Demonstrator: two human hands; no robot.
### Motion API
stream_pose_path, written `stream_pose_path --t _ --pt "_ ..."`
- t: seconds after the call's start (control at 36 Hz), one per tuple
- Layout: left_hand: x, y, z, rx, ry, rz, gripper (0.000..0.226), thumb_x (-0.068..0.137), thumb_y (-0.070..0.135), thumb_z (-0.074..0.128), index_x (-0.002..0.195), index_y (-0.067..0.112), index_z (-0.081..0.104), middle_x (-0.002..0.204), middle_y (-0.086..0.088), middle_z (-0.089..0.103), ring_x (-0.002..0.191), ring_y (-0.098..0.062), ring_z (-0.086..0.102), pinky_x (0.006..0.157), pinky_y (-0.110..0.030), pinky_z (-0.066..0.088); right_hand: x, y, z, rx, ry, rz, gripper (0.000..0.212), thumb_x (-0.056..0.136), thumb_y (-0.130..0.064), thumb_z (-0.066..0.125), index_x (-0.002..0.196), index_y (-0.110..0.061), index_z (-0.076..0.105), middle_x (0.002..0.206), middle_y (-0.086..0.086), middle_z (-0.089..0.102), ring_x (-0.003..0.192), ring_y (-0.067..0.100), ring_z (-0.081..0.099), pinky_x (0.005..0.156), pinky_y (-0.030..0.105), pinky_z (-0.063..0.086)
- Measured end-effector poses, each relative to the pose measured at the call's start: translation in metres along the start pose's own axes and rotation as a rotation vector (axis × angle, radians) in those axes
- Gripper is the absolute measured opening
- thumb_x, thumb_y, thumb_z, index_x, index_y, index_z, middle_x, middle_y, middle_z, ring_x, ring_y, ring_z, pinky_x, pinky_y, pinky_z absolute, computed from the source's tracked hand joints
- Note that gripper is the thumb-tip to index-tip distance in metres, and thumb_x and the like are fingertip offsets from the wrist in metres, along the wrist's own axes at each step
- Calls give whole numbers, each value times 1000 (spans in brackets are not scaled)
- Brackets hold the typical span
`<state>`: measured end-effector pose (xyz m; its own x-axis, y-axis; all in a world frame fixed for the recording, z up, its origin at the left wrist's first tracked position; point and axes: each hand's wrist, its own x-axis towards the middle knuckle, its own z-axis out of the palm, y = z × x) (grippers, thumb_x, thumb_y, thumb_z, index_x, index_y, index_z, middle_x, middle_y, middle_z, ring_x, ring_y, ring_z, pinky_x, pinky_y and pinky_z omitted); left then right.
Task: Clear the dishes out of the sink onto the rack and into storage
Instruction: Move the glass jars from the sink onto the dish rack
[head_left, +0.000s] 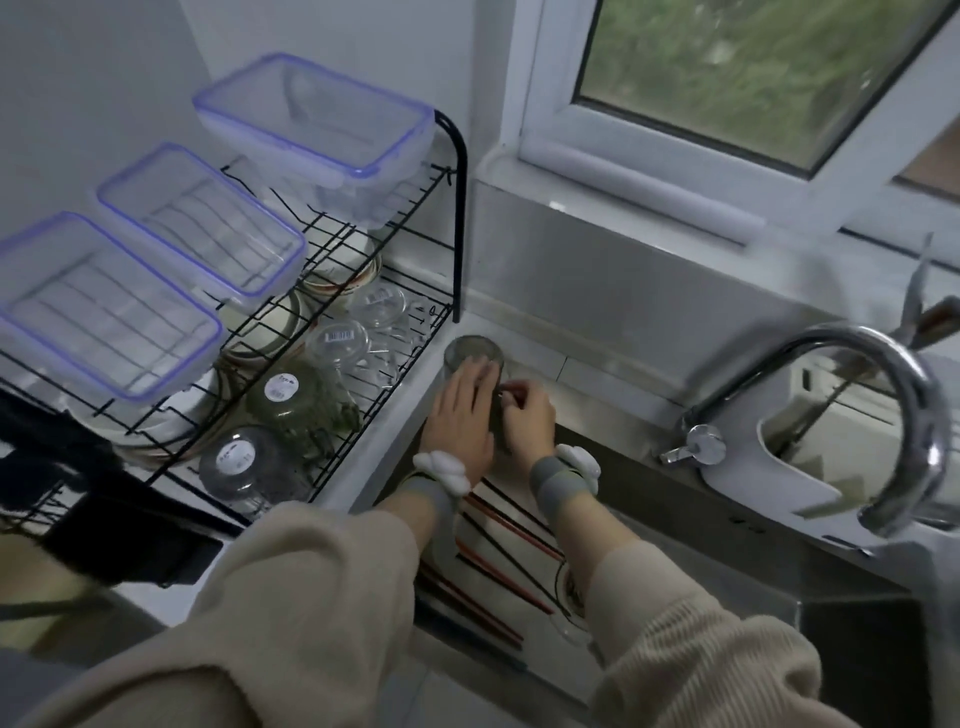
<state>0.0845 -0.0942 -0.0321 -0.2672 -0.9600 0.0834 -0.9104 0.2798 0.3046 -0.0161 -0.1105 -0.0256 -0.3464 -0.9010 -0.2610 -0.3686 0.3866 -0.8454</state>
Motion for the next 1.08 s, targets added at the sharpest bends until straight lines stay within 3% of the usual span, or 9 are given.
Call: stream_pose_path --t 0.11,0.17,0.31,0.5,0.58,0.69,0.89,1.08 --pt "11 8 -20 49 115 -10 78 94 20 37 153 16 -14 161 -2 -17 149 -20 -13 119 -33 -1 6 -35 -7 52 45 -95 21 95 -3 50 112 -2 61 111 15 66 105 28 60 92 37 48" --pt "20 8 -31 90 154 -3 80 95 22 36 149 14 -23 157 -3 -26 148 -21 -18 120 -36 -1 12 -52 -10 65 64 -144 20 95 -1 49 112 -2 60 111 14 65 104 26 60 87 31 46" --pt "43 0 -59 103 202 -21 93 86 19 50 152 13 -15 162 -5 -15 146 -18 -19 117 -35 -9 31 -89 -9 88 97 -235 21 93 1 51 112 0 60 111 16 65 102 24 58 84 25 41" --pt "65 -9 -78 75 271 -182 78 94 21 39 153 15 -11 162 -2 -16 148 -18 -16 121 -34 -3 62 -119 14 108 -23 -266 19 94 -3 52 111 -6 60 103 7 62 96 17 56 85 29 46" --pt "70 -14 -81 101 240 -211 80 95 22 39 152 14 -16 161 -3 -19 148 -19 -17 121 -33 -4 72 -121 24 117 -46 -265 20 93 2 50 109 -4 60 97 5 60 94 18 56 84 32 49" --pt "80 -28 -77 106 198 -259 84 94 26 44 152 12 -16 161 -5 -17 149 -18 -14 119 -33 -6 88 -121 40 101 -93 -245 20 92 2 51 109 -1 61 106 17 65 95 20 58 88 33 48" --pt "90 -45 -65 123 104 -351 82 92 31 46 154 12 -4 163 -9 -4 150 -21 -2 119 -37 4 105 -111 60 46 -183 -202 23 92 4 47 112 1 59 112 21 63 100 28 58 92 40 48" --pt "96 -47 -60 224 -7 -366 83 93 37 47 154 10 -4 162 -14 0 149 -26 0 120 -42 2 120 -103 68 -34 -251 -192 29 91 9 42 116 4 55 102 9 54 97 19 49 91 35 44"
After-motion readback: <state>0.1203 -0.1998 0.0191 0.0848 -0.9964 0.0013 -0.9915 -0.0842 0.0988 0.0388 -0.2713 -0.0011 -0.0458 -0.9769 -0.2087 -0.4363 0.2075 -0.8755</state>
